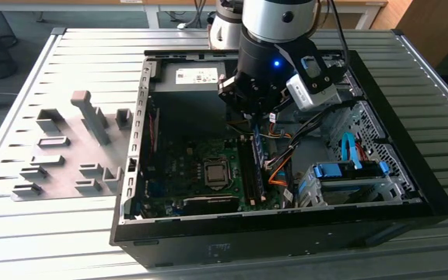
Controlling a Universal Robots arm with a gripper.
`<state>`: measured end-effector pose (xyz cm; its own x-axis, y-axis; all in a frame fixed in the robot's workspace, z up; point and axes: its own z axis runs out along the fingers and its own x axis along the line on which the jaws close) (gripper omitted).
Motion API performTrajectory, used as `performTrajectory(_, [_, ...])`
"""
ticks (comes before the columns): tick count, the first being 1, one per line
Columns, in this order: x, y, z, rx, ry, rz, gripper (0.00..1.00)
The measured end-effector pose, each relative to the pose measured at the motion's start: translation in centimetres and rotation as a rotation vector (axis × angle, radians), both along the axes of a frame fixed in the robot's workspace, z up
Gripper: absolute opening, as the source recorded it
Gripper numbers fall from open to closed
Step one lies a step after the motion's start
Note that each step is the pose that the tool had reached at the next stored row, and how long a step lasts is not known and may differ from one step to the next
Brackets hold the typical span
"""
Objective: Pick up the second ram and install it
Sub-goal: 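Insert the second ram into the second slot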
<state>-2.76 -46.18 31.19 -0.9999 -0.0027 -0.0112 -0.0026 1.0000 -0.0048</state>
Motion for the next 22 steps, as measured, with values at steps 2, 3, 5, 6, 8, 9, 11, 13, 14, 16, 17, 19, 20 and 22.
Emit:
performTrajectory(2, [0.0, -0.01, 0.01, -0.0001, 0.0, 0.0, 0.14])
performTrajectory(3, [0.0, -0.01, 0.0, -0.0001, 0.0, 0.0, 0.14])
performTrajectory(5, [0.0, -0.01, 0.0, -0.0001, 0.0, 0.0, 0.14])
performTrajectory(6, [0.0, -0.01, 0.0, -0.0001, 0.0001, 0.0, 0.14])
performTrajectory(8, [0.0, -0.01, -0.01, -0.0002, 0.0001, 0.0, 0.14])
performTrajectory(9, [0.0, -0.01, -0.07, 0.0001, 0.0, 0.0, 0.14])
performTrajectory(11, [0.0, -0.01, -0.38, 0.0, 0.0003, 0.0, 0.14])
performTrajectory(13, [0.0, -0.01, -0.75, -0.0001, 0.0009, -0.001, 0.14])
performTrajectory(14, [0.0, -0.01, -0.89, 0.0, 0.0039, -0.002, 0.14])
performTrajectory(16, [0.0, -0.01, -1.05, 0.0, 0.017, -0.003, 0.14])
performTrajectory(17, [0.0, -0.01, -1.15, 0.0, 0.0221, -0.003, 0.14])
performTrajectory(19, [0.1, -0.02, -1.47, -0.0001, 0.0263, -0.003, 0.14])
performTrajectory(20, [0.1, -0.03, -1.63, -0.0001, 0.0267, -0.003, 0.14])
performTrajectory(22, [0.1, -0.07, -1.98, -0.0002, 0.0269, -0.003, 0.14])
